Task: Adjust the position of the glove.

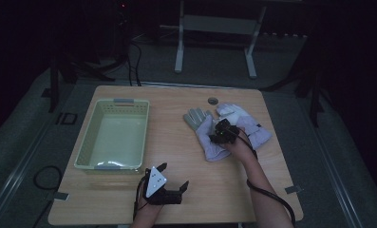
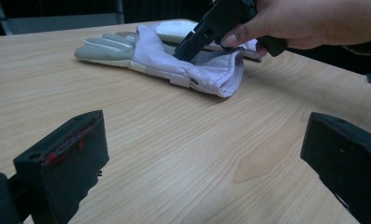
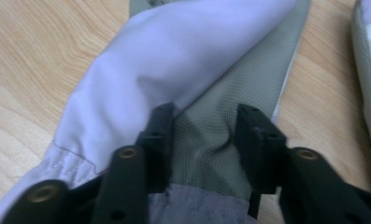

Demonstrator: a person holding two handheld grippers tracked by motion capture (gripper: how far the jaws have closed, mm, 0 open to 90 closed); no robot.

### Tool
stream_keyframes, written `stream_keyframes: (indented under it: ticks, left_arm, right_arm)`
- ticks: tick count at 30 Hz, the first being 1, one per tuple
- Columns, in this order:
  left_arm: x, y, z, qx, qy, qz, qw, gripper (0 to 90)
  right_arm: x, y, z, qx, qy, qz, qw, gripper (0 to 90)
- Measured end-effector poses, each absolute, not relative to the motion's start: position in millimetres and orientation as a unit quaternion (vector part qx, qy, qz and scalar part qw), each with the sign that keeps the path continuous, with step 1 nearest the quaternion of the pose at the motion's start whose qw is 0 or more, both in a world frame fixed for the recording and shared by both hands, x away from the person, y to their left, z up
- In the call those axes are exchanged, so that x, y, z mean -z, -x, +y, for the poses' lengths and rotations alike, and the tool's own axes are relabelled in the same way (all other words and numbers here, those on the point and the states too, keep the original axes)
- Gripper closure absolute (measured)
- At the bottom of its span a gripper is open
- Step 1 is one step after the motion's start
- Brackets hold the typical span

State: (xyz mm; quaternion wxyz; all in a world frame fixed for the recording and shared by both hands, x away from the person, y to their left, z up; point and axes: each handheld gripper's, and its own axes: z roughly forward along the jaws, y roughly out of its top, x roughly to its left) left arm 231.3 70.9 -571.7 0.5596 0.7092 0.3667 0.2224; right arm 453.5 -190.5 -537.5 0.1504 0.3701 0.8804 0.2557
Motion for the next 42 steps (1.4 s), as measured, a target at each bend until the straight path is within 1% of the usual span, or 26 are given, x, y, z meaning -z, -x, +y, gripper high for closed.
stream_keyframes:
  ticks: [1, 4, 6, 8, 15, 17, 19, 23, 29, 32, 42]
  left_arm:
    - [572, -231, 71, -0.222, -0.709, 0.367, 0.559, 1.0]
    - [572, -231, 71, -0.222, -0.709, 0.367, 0.559, 0.9]
    - [572, -231, 71, -0.223, -0.710, 0.367, 0.559, 1.0]
    - [572, -232, 71, -0.223, -0.710, 0.367, 0.559, 0.9]
    - [572, -231, 71, -0.222, -0.709, 0.367, 0.559, 0.9]
    - [572, -231, 71, -0.221, -0.708, 0.368, 0.561, 1.0]
    - [572, -231, 71, -0.221, -0.709, 0.367, 0.560, 0.9]
    - [572, -231, 71, -0.223, -0.709, 0.367, 0.560, 0.9]
    - [572, -231, 71, -0.226, -0.710, 0.364, 0.558, 0.9]
    - [572, -231, 71, -0.225, -0.710, 0.366, 0.558, 1.0]
    - [572, -231, 70, -0.228, -0.710, 0.365, 0.557, 0.9]
  right_arm:
    - [538, -452, -191, -0.259, -0.370, 0.879, 0.150, 70.7]
    - [537, -449, -187, -0.257, -0.383, 0.873, 0.161, 80.6]
    - [536, -447, -185, -0.261, -0.399, 0.863, 0.165, 84.2]
    - [532, -445, -185, -0.279, -0.422, 0.849, 0.152, 86.0]
    - [503, -420, -178, -0.359, -0.469, 0.791, 0.161, 86.8]
    - [496, -412, -177, -0.382, -0.482, 0.774, 0.154, 86.8]
    - [489, -402, -174, -0.386, -0.481, 0.768, 0.172, 86.8]
    - [483, -383, -175, -0.404, -0.494, 0.750, 0.177, 86.8]
    - [485, -368, -179, -0.401, -0.519, 0.735, 0.173, 86.8]
    - [492, -359, -180, -0.400, -0.521, 0.735, 0.169, 86.8]
    - [520, -358, -178, -0.384, -0.542, 0.730, 0.160, 86.6]
